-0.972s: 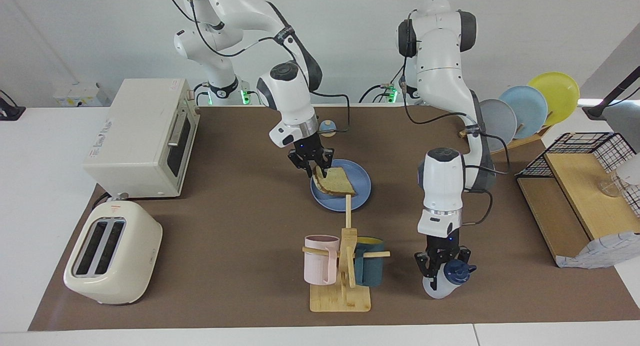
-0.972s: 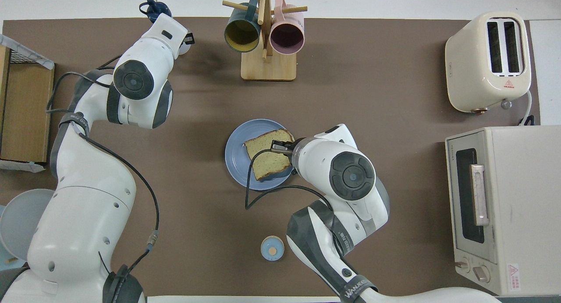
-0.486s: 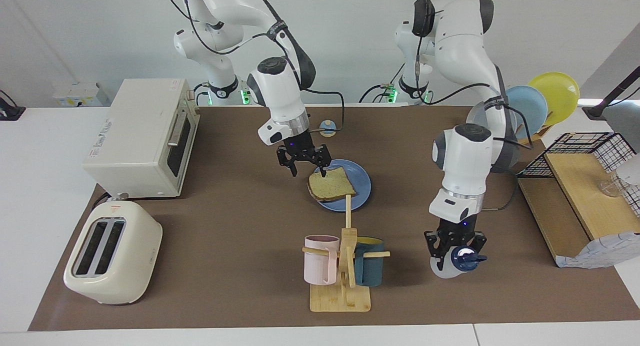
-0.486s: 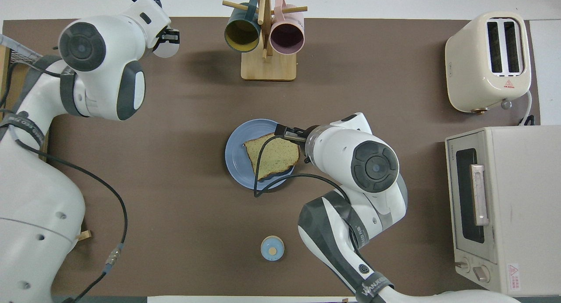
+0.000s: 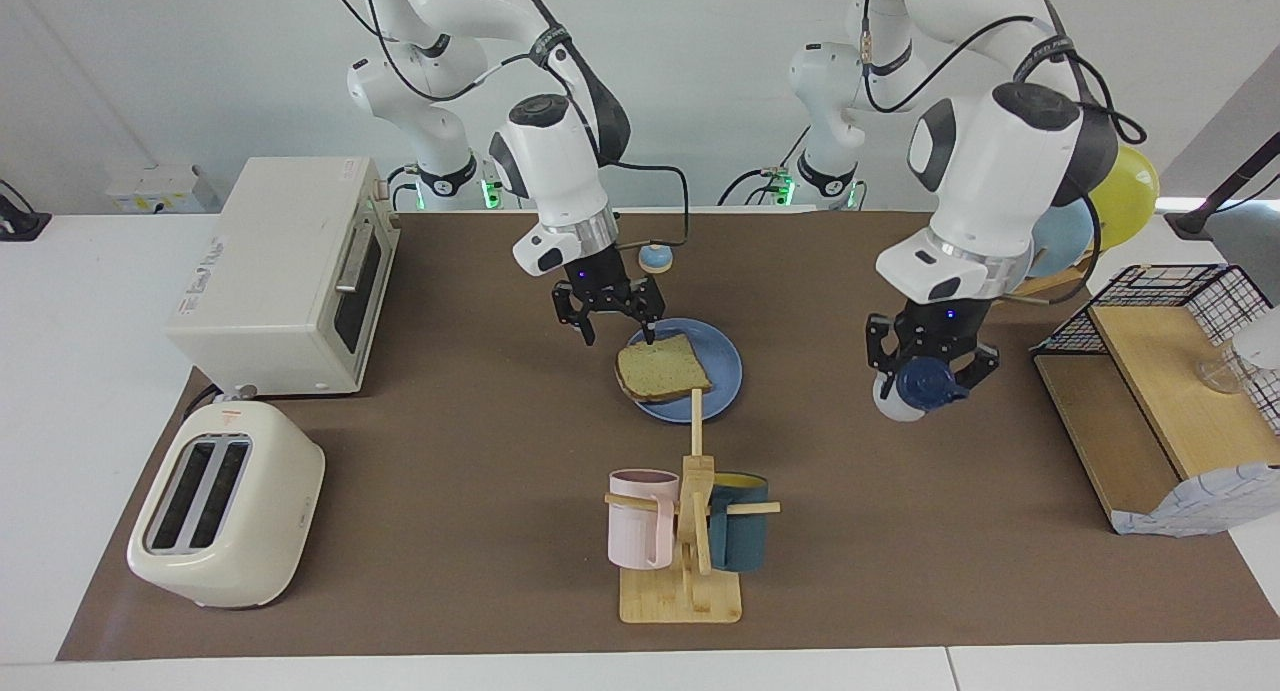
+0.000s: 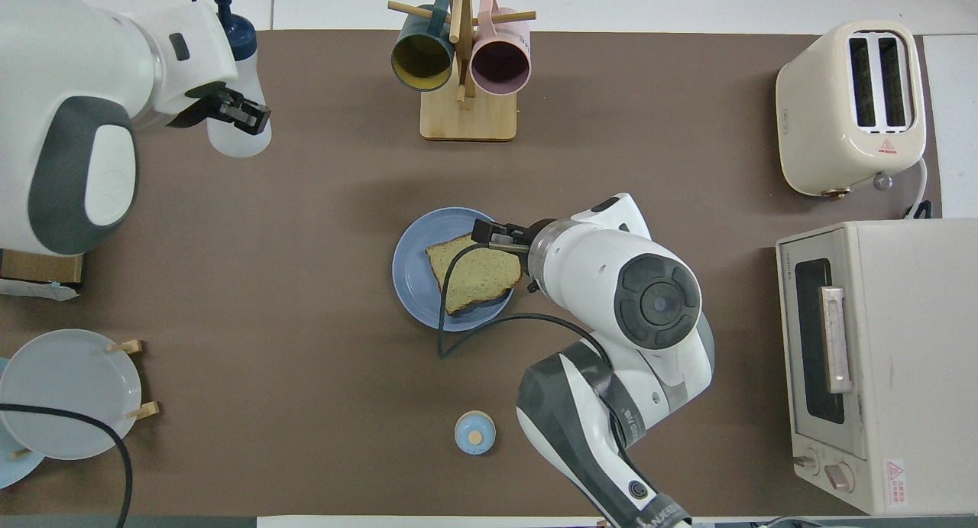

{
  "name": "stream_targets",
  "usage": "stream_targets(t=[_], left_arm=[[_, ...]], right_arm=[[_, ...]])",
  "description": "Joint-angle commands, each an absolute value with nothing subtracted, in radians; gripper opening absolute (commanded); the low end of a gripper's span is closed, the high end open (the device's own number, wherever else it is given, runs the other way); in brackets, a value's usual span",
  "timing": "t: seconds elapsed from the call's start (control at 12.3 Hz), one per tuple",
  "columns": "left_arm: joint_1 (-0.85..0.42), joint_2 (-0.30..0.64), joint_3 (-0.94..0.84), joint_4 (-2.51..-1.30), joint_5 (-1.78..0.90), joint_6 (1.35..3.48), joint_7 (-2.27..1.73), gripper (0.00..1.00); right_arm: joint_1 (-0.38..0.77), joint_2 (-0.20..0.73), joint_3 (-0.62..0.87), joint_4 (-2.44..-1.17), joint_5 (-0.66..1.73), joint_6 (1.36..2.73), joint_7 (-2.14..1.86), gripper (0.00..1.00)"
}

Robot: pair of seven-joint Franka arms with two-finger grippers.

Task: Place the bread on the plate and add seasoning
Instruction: 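Carry the bottle toward the plate while the right gripper releases the bread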

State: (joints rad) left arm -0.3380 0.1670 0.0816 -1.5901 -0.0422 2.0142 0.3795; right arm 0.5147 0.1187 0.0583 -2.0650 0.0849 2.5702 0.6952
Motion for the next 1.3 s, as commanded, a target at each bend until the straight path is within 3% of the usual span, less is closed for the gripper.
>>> stream_targets(t=[0.0,0.16,0.32,0.65,0.81,1.05,1.21], left_arm=[[-0.374,-0.026,0.084,-1.724,-0.069,1.843,0.584,0.0],[-0.408,-0.089,0.084,-1.752,-0.071,1.706,0.722,0.0],[-0.446,-0.174,0.084,-1.862,-0.072,1.706,0.784,0.0],[-0.518,-0.308,0.087,-2.023,-0.072,1.745,0.848,0.0],[-0.54,-0.342,0.087,-2.074,-0.072,1.767,0.938,0.0],[-0.541,-0.385,0.084,-2.147,-0.074,1.796,0.974,0.0],[-0.564,-0.399,0.086,-2.172,-0.093,1.827,0.973,0.0]], right_arm=[[0.514,0.101,0.063,-2.056,0.106,2.495,0.615,1.0],[0.505,0.12,0.061,-1.911,0.121,2.282,0.615,1.0],[0.462,0.108,0.06,-1.814,0.318,2.134,0.62,1.0],[0.456,-0.014,0.057,-1.804,0.475,2.021,0.629,1.0],[0.478,-0.051,0.066,-1.784,0.5,2.013,0.725,1.0],[0.601,-0.032,0.071,-1.697,0.486,2.064,0.924,0.85],[0.661,-0.028,0.071,-1.697,0.483,2.126,0.977,0.81]])
